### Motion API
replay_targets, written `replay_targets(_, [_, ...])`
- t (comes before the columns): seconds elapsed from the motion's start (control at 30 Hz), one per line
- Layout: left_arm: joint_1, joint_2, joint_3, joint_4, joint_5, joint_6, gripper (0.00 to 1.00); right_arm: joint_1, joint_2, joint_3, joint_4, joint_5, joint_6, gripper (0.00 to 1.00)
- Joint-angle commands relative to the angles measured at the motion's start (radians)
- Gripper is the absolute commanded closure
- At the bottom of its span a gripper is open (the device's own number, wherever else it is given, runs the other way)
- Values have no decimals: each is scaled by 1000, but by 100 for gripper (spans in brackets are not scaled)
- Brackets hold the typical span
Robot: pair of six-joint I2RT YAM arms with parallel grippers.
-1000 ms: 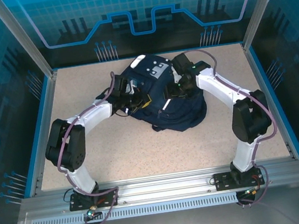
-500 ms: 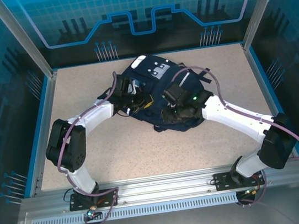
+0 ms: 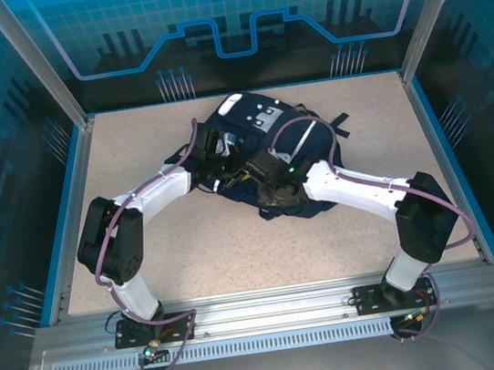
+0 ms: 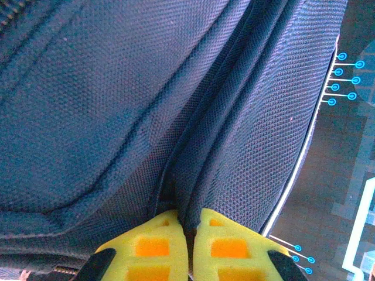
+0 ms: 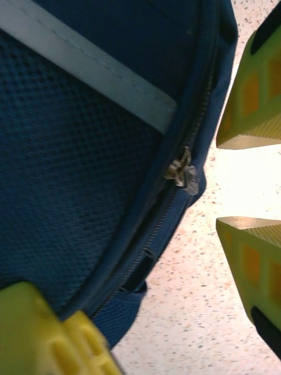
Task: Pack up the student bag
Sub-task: Zip the student bag at the top-center of the table.
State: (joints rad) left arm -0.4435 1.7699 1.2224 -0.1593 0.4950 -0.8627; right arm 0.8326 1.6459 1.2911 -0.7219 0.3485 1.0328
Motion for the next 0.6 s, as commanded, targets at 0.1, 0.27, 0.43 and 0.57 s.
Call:
replay_targets(0.1, [-23, -32, 38, -24, 89, 1, 100, 13, 44, 53, -31, 135, 59, 66])
replay_targets(0.27, [-23, -26, 42, -22, 91, -3, 100, 13, 76, 74, -49, 175, 67, 62])
replay_targets(0.43, [-23, -24, 46, -27, 92, 0, 100, 13, 112, 102, -85, 212, 72, 70])
replay_targets(0.57, [-23, -24, 53, -57, 80, 23, 100, 14, 105, 80, -101, 214, 73, 76])
